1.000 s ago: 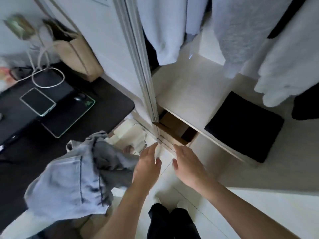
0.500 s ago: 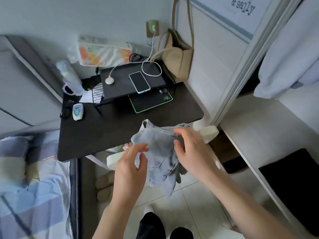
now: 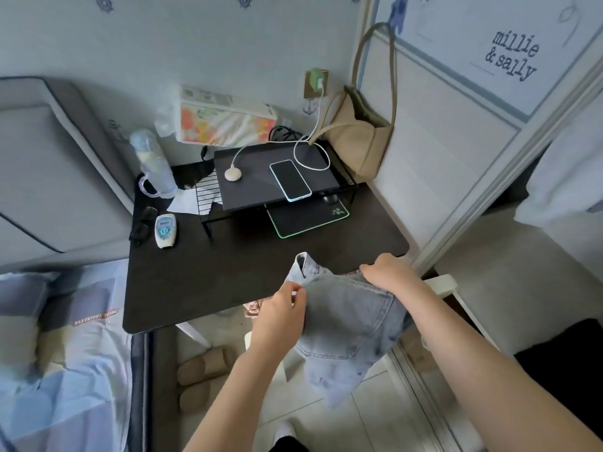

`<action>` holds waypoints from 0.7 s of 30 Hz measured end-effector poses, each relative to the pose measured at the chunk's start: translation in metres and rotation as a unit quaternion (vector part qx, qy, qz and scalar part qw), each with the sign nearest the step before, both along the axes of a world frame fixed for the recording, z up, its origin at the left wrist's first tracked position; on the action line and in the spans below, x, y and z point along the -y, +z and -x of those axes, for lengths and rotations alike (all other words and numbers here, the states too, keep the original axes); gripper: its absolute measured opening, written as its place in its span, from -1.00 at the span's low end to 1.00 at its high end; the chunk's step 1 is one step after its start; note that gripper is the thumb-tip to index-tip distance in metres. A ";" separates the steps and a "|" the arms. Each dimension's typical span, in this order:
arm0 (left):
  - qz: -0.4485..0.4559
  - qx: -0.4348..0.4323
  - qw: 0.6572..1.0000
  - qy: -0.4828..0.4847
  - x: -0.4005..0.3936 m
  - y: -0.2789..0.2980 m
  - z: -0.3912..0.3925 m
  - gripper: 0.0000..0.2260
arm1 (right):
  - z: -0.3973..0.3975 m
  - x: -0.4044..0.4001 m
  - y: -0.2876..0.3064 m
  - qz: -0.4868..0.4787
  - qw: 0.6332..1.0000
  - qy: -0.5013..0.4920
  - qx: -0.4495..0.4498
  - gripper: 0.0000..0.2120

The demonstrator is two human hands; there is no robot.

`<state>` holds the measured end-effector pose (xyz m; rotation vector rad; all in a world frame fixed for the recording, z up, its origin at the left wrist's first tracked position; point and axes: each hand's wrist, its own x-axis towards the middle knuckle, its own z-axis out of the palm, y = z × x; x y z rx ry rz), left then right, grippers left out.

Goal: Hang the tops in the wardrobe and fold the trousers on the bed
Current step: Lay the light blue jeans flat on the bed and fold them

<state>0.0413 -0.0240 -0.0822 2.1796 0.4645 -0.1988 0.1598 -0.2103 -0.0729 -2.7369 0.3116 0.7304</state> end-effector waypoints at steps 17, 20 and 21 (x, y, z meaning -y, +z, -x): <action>0.410 0.046 0.903 -0.122 -0.005 0.051 -0.020 -0.27 | 0.062 -0.022 0.113 -0.393 0.858 0.068 0.325 -0.85; 0.410 0.106 0.869 -0.255 0.001 0.075 -0.016 -0.16 | 0.072 -0.029 0.138 -0.453 0.856 0.073 0.240 -0.52; 0.404 0.115 0.869 -0.261 0.003 0.079 -0.015 -0.18 | 0.073 -0.030 0.143 -0.461 0.862 0.083 0.194 -0.42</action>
